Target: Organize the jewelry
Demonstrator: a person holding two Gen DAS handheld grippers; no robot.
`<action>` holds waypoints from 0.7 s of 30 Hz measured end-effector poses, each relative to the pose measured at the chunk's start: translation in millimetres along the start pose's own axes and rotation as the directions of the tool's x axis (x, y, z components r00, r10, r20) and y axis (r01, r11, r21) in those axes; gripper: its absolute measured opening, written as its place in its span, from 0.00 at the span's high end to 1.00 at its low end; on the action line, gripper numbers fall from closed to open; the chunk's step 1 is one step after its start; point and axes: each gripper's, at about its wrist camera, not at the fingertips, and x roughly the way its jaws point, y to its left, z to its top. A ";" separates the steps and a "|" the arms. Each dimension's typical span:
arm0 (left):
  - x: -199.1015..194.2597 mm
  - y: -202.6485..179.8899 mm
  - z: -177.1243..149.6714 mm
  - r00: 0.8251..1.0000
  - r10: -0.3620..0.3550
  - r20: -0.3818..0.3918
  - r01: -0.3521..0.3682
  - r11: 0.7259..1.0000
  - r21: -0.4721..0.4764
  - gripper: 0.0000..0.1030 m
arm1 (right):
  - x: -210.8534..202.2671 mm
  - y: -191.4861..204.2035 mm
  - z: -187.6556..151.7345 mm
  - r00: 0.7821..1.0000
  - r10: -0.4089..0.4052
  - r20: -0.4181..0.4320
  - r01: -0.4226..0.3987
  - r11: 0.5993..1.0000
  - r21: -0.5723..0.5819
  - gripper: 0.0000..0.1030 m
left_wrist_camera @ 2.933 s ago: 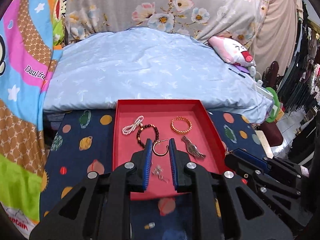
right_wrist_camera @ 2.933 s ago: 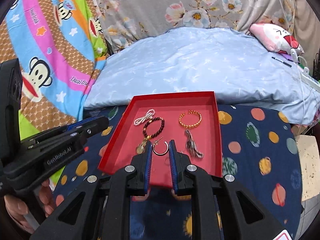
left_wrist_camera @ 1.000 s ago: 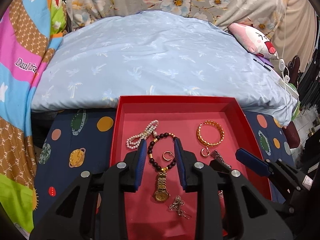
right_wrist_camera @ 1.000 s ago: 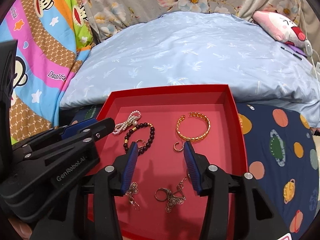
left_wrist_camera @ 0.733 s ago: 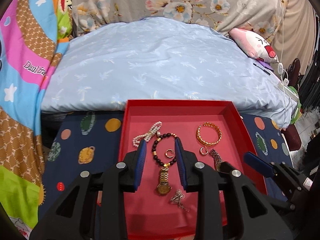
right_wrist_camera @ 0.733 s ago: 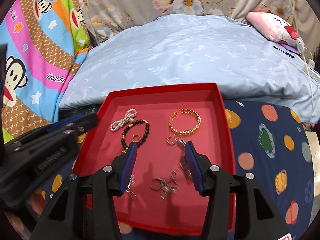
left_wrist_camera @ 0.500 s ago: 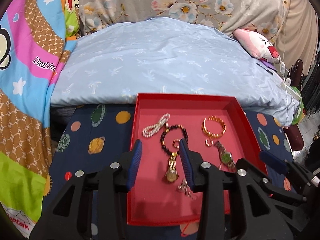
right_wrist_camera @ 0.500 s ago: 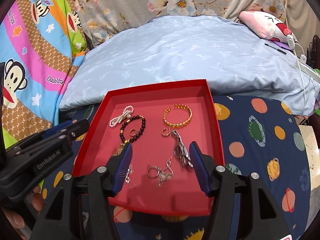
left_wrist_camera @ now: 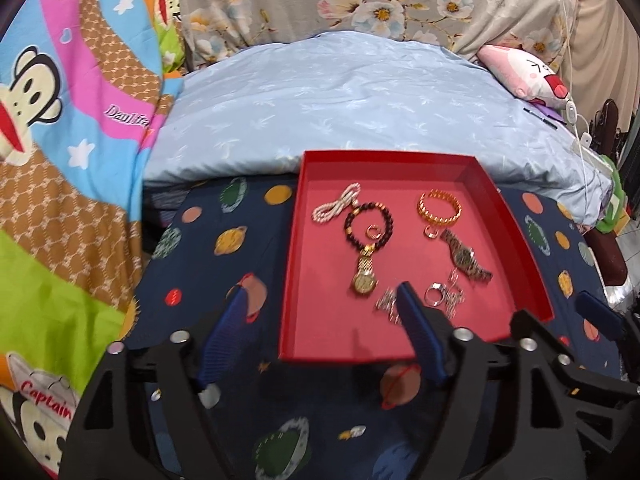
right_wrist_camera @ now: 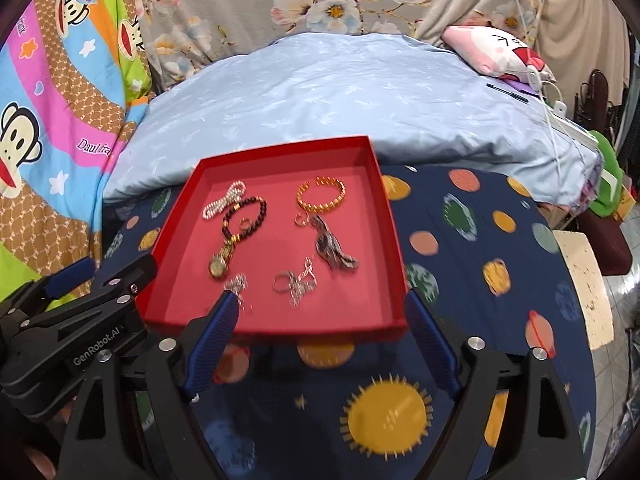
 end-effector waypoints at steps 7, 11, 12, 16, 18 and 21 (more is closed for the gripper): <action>-26.7 5.2 -21.6 1.000 0.016 -0.001 -0.016 1.000 0.007 0.12 | -23.9 -2.7 -21.7 1.000 -0.012 -0.011 0.012 1.000 0.002 0.17; -39.4 4.4 -32.2 0.999 0.039 0.006 -0.039 0.999 0.022 0.09 | -32.0 -2.0 -32.0 1.000 -0.016 -0.016 0.016 1.000 0.005 0.17; -41.1 4.6 -34.6 0.999 0.043 0.002 -0.043 0.999 0.024 0.09 | -33.8 -1.8 -35.2 1.000 -0.019 -0.018 0.019 1.000 0.003 0.17; -46.6 5.5 -45.7 0.999 0.048 -0.024 -0.047 0.999 0.025 0.09 | -39.7 -1.1 -44.9 0.999 -0.027 -0.023 0.027 1.000 -0.006 0.16; -49.2 5.7 -52.0 0.998 0.052 -0.030 -0.051 0.998 0.028 0.09 | -42.4 -1.3 -48.8 0.999 -0.032 -0.024 0.031 0.999 -0.013 0.16; -52.9 4.1 -59.5 0.998 0.061 -0.035 -0.060 0.997 0.042 0.09 | -45.4 -2.0 -52.6 0.999 -0.031 -0.027 0.031 0.999 -0.014 0.16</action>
